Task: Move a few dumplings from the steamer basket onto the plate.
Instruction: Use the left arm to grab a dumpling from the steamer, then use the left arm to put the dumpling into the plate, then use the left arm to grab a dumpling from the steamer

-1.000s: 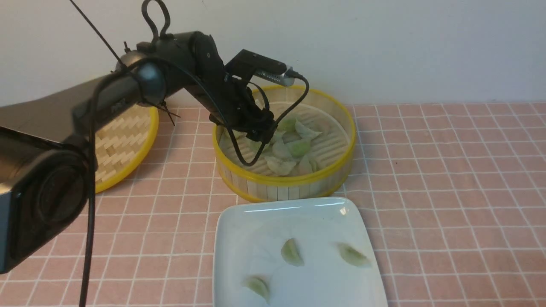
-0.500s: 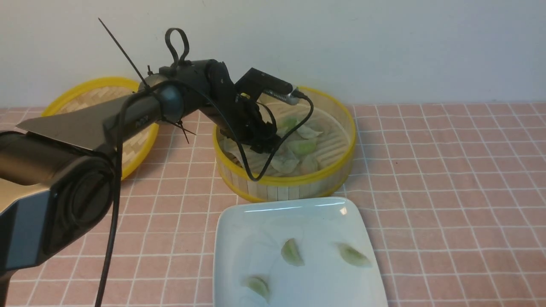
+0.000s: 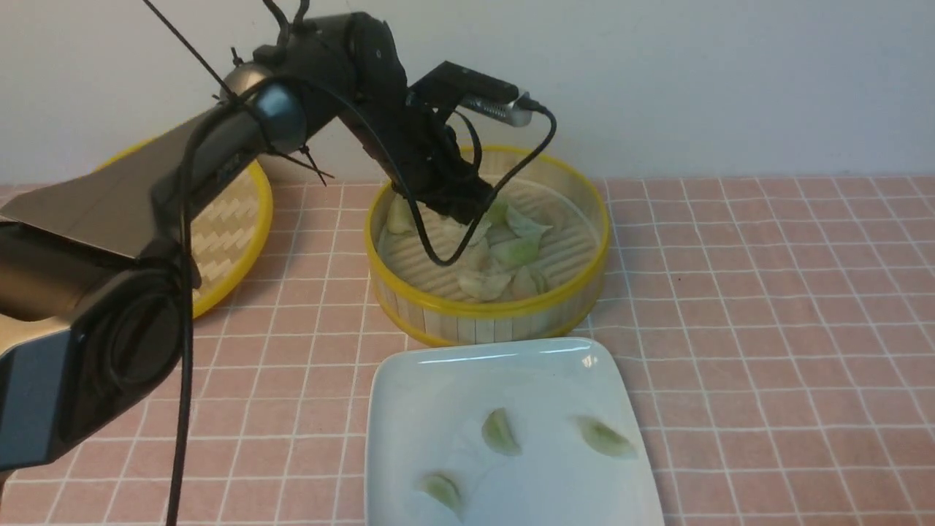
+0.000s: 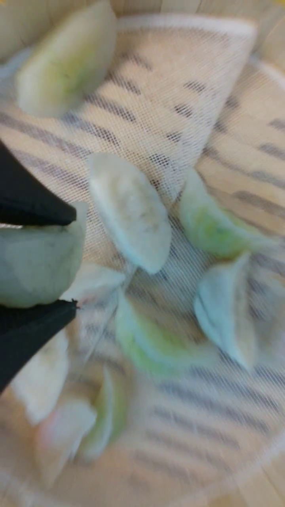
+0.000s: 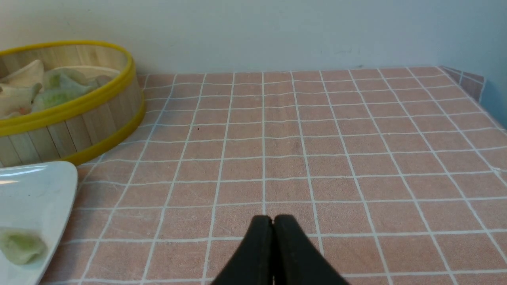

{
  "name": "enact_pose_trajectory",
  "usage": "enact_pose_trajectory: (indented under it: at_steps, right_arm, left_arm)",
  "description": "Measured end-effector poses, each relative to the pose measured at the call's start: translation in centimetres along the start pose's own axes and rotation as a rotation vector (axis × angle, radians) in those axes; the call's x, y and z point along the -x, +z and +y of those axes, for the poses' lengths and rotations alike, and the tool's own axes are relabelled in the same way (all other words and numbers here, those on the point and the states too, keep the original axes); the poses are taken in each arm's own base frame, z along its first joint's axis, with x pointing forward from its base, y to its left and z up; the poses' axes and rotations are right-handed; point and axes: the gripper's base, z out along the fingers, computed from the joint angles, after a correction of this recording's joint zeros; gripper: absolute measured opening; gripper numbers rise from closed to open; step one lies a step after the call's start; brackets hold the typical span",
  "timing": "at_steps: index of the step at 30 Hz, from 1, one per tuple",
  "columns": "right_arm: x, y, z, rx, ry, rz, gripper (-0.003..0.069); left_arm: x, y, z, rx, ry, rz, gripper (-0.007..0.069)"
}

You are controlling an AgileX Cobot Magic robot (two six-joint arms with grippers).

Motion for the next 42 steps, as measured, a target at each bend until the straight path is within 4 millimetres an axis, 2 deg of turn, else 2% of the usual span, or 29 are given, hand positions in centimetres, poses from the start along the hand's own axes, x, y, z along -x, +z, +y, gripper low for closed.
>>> enact_pose_trajectory:
  at_steps: [5,8,10,13,14,15,16,20,23,27,29,32,33,34,39,42]
  right_arm:
    - [0.0,0.0,0.0,0.000,0.000,0.000,-0.0014]
    - [0.0,0.0,0.0,0.000,0.000,0.000,-0.0014]
    - [0.0,0.0,0.0,0.000,0.000,0.000,-0.0014]
    - [0.0,0.0,0.0,0.000,0.000,0.000,-0.0014]
    - [0.0,0.0,0.0,0.000,0.000,0.000,-0.0014]
    - [0.0,0.0,0.0,0.000,0.000,0.000,-0.0014]
    - [0.0,0.0,0.0,0.000,0.000,0.000,-0.0014]
    - [0.0,0.0,0.0,0.000,0.000,0.000,-0.0014]
    - [0.0,0.0,0.0,0.000,0.000,0.000,-0.0014]
    - [0.0,0.0,0.0,0.000,0.000,0.000,-0.0014]
    - [0.0,0.0,0.0,0.000,0.000,0.000,-0.0014]
    - [0.0,0.0,0.0,0.000,0.000,0.000,-0.0014]
    - [0.0,0.0,0.0,0.000,0.000,0.000,-0.0014]
    - [0.0,0.0,0.0,0.000,0.000,0.000,-0.0014]
    - [0.0,0.0,0.0,0.000,0.000,0.000,-0.0014]
    - [0.0,0.0,0.0,0.000,0.000,0.000,-0.0014]
  left_arm:
    - [0.5,-4.0,-1.1,-0.029,-0.010,0.047,0.0206]
    - [0.3,-7.3,-1.9,-0.020,-0.054,0.029,0.0206]
    - [-0.7,-9.3,-3.0,-0.022,-0.087,0.040,0.0206]
    - [-3.5,-11.3,-5.4,-0.045,-0.097,0.106,0.0206]
    - [-3.9,-11.1,-5.6,-0.051,-0.097,0.127,0.0206]
    - [-5.6,-11.2,-6.9,-0.068,-0.090,0.176,0.0206]
    - [-6.3,-10.8,-7.3,-0.077,-0.087,0.207,0.0206]
    - [-9.8,-6.8,-9.3,-0.118,-0.068,0.370,0.0206]
    - [-10.7,-4.1,-9.9,-0.116,-0.055,0.410,0.0214]
    - [-11.2,-2.0,-10.1,-0.119,-0.051,0.439,0.0305]
    - [-11.3,-1.3,-10.1,-0.120,-0.052,0.450,0.0433]
    - [-10.9,-1.3,-10.1,-0.116,-0.048,0.435,0.0539]
    - [-10.2,-1.7,-10.0,-0.108,-0.038,0.409,0.0575]
    - [-9.8,-1.9,-10.0,-0.098,-0.028,0.394,0.0586]
    - [-5.1,-3.8,-9.0,0.032,-0.018,0.146,0.0568]
    - [-2.7,-3.9,-8.1,0.074,-0.055,0.040,0.0541]
